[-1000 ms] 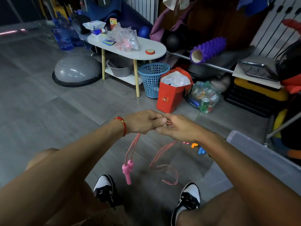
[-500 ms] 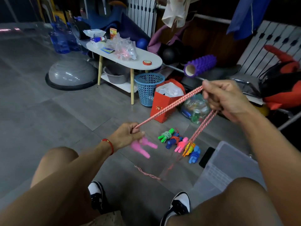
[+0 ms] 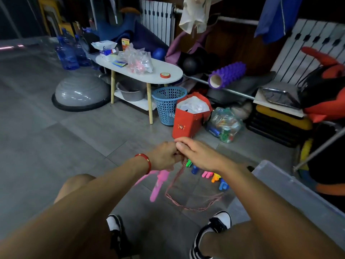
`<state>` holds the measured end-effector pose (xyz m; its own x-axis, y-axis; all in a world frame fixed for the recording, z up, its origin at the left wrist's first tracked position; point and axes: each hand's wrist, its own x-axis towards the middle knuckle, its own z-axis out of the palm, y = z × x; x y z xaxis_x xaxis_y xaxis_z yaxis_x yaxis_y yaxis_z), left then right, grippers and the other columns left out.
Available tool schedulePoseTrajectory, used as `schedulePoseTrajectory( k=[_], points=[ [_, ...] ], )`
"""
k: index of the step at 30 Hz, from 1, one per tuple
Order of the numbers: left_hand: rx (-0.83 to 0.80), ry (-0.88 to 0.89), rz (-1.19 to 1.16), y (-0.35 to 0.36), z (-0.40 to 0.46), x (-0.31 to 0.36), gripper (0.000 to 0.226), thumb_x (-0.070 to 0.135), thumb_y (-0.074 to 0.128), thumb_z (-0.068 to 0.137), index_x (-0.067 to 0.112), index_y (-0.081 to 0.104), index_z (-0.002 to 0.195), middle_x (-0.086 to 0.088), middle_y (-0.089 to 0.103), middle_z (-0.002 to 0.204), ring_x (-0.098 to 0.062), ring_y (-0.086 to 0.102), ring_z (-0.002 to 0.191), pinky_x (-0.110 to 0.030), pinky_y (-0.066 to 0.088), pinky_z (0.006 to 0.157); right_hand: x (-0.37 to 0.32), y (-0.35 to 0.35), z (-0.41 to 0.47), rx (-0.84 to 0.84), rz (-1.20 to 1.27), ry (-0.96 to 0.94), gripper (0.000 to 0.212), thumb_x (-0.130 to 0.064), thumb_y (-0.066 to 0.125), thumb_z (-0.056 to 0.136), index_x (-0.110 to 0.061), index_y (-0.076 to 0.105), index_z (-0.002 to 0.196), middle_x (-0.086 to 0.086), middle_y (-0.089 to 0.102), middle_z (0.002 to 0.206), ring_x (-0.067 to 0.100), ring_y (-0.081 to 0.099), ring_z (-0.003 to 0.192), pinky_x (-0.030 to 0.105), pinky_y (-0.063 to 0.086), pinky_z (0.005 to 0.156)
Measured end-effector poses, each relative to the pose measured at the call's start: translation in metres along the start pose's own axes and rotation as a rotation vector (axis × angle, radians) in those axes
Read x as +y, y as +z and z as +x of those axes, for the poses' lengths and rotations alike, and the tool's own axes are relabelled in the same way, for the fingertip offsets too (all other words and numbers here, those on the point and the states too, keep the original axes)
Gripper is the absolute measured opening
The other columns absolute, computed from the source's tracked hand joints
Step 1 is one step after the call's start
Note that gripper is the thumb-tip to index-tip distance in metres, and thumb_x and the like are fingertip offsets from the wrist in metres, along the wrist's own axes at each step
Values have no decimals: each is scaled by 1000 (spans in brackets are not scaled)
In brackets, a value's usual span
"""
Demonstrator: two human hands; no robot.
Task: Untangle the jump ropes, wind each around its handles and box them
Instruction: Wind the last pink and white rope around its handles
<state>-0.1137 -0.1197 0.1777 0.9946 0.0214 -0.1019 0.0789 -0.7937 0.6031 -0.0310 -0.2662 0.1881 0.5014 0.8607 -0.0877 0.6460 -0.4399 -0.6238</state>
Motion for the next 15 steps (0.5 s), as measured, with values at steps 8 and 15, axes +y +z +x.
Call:
schedulePoseTrajectory(
  k=[8,15],
  points=[
    [-209,-39,72,-11,37,-4,20,30,64,97,13,56,88,0,67,67,-22,72,72,-34,54,64,26,-17,5,-112,-159,-15,37,-47,39,105,-19,61,92,0,62,79,15,60,74,40,53,77],
    [-183,-23,-289,-25,45,-33,18,14,78,85,8,61,87,-2,77,92,-20,73,91,-38,57,89,43,-47,21,-26,140,-64,38,-33,49,105,-19,72,79,-12,49,55,4,42,52,18,36,54]
  ],
)
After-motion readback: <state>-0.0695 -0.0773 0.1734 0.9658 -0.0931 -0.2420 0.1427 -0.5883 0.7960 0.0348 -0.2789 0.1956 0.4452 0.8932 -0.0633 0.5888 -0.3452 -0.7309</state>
